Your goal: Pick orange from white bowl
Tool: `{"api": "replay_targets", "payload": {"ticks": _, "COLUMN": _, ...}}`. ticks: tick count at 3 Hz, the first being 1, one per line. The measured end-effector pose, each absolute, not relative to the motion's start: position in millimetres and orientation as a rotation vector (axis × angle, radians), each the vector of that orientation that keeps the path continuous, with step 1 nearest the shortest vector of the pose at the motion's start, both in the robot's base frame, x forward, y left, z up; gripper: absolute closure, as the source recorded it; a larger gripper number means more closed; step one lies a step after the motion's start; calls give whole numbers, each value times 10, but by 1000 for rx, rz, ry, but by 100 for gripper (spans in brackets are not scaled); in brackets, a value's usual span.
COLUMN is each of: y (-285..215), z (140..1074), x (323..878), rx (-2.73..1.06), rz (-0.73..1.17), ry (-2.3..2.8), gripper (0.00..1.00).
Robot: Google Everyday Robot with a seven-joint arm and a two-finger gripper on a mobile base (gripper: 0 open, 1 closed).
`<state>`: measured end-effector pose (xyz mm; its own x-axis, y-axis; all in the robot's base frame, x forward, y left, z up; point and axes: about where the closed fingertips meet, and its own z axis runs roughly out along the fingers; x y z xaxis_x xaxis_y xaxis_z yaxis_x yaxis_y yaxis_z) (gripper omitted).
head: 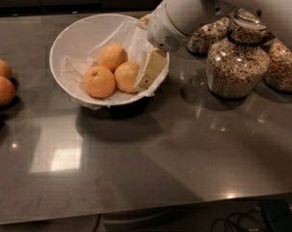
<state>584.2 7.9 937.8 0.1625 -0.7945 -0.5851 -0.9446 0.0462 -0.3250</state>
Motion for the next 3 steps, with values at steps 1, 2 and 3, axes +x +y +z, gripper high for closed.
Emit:
{"api": "replay_targets", "payload": {"ticks": 1, "y": 107, "z": 9272, "x": 5850, "rx": -1770, "rz": 292, "ry": 1676, "gripper": 0}}
{"api": "replay_targets", "payload": {"ticks": 2, "y": 148, "z": 9215, "x": 5872, "rx": -1771, "rz": 287, "ry": 1685, "gripper": 14}}
{"api": "replay_targets", "payload": {"ticks": 3, "y": 149, "z": 9178, "x": 5887, "rx": -1761, "rz": 278, "ry": 1698, "gripper": 23}}
